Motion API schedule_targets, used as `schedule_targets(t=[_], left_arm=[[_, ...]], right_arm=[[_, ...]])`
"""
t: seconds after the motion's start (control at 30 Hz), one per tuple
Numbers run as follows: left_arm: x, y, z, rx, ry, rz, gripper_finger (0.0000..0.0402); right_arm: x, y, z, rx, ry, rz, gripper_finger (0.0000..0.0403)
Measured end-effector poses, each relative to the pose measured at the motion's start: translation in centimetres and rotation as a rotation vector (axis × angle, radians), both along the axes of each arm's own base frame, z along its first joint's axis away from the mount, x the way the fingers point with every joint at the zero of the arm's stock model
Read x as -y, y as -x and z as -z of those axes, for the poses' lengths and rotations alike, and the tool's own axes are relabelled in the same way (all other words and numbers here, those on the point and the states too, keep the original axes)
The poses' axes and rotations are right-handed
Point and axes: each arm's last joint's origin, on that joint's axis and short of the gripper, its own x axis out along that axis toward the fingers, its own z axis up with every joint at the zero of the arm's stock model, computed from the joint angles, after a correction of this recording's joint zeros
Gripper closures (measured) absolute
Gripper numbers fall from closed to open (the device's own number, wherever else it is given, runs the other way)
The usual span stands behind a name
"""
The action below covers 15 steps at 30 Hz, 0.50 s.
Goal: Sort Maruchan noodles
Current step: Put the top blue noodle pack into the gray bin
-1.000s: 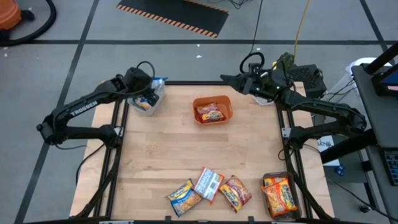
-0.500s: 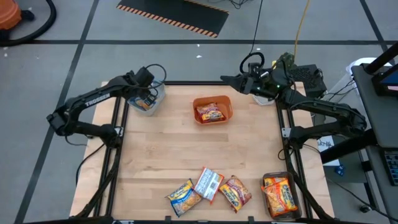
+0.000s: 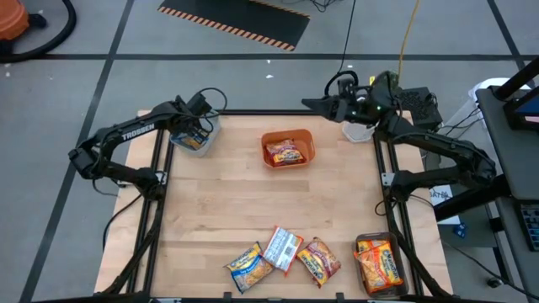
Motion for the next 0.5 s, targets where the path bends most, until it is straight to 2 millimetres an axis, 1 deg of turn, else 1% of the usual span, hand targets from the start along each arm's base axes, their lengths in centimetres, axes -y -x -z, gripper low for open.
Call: schedule_targets(t=[0.07, 0.13, 0.37, 0.5], left_arm=[[0.02, 0.02, 0.01, 0.007, 0.000, -0.015, 0.0245], [0.04, 0.03, 0.02, 0.010, 0.000, -0.023, 0.0228], [0.03, 0.04, -0.05, 0.036, -0.008, -0.053, 0.0150], [0.14, -0.27, -0.52, 0.120, 0.031, -0.043, 0.0125]], right_arm=[[0.28, 0.18, 0.01, -0.003, 0.005, -0.015, 0.0252], [0.48, 0.33, 0.01, -0.005, -0.001, -0.036, 0.0252], [0.60, 0.55, 0.04, -0.013, -0.028, -0.126, 0.0252], [0.46, 0.56, -0.02, -0.012, -0.042, -0.178, 0.0252]])
